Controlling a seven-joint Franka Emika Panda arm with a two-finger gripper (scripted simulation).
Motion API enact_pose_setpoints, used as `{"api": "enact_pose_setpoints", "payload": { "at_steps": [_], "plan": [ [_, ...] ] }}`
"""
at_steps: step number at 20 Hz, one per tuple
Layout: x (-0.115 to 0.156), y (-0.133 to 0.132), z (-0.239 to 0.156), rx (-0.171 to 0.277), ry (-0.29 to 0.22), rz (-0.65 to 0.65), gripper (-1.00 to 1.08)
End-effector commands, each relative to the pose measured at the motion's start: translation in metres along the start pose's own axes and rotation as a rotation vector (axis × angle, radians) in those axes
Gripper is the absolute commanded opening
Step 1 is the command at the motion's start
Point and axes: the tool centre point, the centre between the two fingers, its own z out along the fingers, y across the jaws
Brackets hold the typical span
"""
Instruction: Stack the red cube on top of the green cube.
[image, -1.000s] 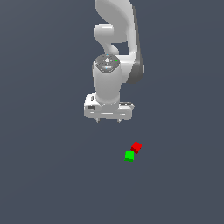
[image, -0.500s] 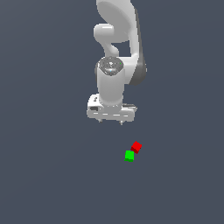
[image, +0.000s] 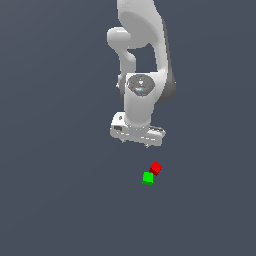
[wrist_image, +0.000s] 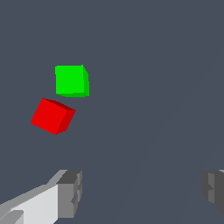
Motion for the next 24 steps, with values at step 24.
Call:
{"api": "enact_pose_setpoints", "payload": {
  "at_steps": [24],
  "plan": [
    [0.036, -0.108, 0.062, 0.009, 0.001, 0.426, 1.00]
  ]
}}
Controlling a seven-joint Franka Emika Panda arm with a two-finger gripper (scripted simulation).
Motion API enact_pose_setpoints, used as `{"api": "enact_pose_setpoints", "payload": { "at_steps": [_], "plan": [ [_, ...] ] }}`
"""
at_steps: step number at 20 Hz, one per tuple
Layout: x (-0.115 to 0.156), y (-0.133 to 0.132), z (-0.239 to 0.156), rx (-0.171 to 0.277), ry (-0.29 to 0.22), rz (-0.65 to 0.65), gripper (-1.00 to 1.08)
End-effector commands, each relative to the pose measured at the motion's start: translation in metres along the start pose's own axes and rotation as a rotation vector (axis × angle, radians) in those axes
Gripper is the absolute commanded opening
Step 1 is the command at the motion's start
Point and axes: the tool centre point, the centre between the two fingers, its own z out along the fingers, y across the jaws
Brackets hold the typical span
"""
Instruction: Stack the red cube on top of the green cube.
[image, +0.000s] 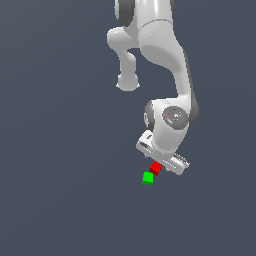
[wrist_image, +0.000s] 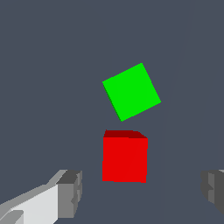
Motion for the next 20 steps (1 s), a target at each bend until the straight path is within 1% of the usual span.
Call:
{"api": "enact_pose_setpoints", "payload": {
  "at_steps": [1, 11, 20],
  "plan": [
    [0.001, -0.005, 0.002, 0.001, 0.000, 0.020, 1.00],
    [0.002, -0.008, 0.008, 0.001, 0.000, 0.031, 1.00],
    [0.002, -0.007, 0.049, 0.001, 0.000, 0.033, 1.00]
  ]
}}
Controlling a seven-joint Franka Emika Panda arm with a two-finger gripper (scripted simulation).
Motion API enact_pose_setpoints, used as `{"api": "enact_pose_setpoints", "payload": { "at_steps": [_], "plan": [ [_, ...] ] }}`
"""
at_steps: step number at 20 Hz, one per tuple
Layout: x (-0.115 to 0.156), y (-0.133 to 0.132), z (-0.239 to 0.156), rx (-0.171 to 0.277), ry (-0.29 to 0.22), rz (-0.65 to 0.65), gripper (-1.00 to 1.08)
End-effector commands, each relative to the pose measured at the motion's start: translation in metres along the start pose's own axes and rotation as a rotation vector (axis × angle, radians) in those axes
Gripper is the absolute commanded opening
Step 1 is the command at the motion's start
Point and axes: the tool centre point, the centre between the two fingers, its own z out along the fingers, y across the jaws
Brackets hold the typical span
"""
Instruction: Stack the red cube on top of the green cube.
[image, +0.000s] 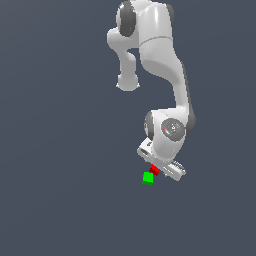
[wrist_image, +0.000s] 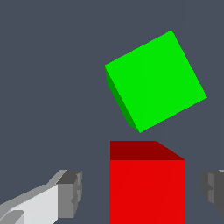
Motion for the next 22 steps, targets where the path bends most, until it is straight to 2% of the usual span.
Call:
{"api": "enact_pose_setpoints", "payload": {
  "at_steps": [1, 6, 7, 22],
  "plan": [
    [0.0000, -0.0002, 0.0094, 0.001, 0.000, 0.000, 1.00],
    [0.0013, -0.0010, 0.0115, 0.001, 0.001, 0.001, 1.00],
    [0.0013, -0.0010, 0.0115, 0.001, 0.001, 0.001, -1.00],
    [0.0006, -0.0006, 0.0042, 0.000, 0.000, 0.001, -1.00]
  ]
}}
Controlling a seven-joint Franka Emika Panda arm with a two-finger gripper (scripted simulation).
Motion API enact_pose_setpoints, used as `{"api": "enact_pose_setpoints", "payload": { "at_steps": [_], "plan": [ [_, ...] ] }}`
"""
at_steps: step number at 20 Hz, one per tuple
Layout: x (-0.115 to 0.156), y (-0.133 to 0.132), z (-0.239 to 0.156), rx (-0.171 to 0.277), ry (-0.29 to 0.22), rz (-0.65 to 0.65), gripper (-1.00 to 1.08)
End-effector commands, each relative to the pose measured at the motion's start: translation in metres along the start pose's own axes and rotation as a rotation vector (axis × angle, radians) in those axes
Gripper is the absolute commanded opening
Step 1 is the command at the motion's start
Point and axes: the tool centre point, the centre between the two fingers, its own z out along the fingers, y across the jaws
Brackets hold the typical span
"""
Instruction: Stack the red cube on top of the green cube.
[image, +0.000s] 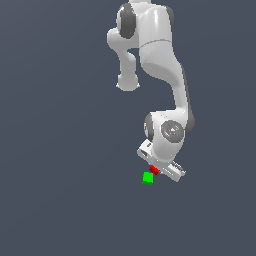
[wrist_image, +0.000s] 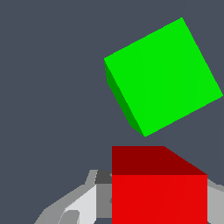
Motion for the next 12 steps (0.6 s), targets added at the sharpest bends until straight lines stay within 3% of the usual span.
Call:
{"api": "enact_pose_setpoints", "payload": {
  "at_steps": [1, 12],
  "plan": [
    [0.000, 0.000, -0.008, 0.001, 0.001, 0.000, -1.00],
    [-0.001, 0.001, -0.078, 0.001, 0.001, 0.000, -1.00]
  ]
}}
